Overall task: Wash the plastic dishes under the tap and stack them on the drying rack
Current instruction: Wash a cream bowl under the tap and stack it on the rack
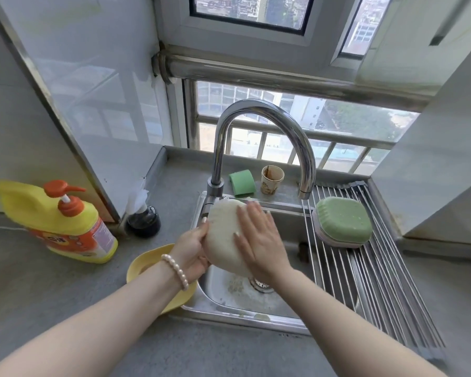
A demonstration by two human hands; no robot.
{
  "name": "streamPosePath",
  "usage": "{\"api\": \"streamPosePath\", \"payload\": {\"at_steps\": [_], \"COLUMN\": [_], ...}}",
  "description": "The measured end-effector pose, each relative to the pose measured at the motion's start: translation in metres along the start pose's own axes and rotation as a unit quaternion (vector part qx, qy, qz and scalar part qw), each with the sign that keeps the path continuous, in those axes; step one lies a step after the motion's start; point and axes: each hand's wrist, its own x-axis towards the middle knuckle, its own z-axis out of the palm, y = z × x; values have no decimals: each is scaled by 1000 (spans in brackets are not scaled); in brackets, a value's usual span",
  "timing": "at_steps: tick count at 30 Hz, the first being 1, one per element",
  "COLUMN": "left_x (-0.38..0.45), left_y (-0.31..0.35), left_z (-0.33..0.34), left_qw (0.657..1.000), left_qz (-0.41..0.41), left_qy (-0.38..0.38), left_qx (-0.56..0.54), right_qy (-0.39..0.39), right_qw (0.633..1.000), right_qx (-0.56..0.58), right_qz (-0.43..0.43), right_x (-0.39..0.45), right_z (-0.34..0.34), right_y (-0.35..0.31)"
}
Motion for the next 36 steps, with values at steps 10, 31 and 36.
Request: {"api": "streamPosePath", "payload": {"at_steps": [10,31,36], "left_x": [-9,-16,-26], "left_y": [-1,-40,-18], "left_z": [13,29,9], "left_qw": [971,990,994], "left_qz": [138,123,58], "left_qy": [-49,-31,-79], "left_qx": [186,60,54], "right_qy": [-55,210,172], "right_qw": [994,468,517], "right_qx": [43,638,666], "right_qz": [89,574,509], "right_x": [72,23,30], "right_z": [-38,9,-16], "right_y": [-24,-44,-13]}}
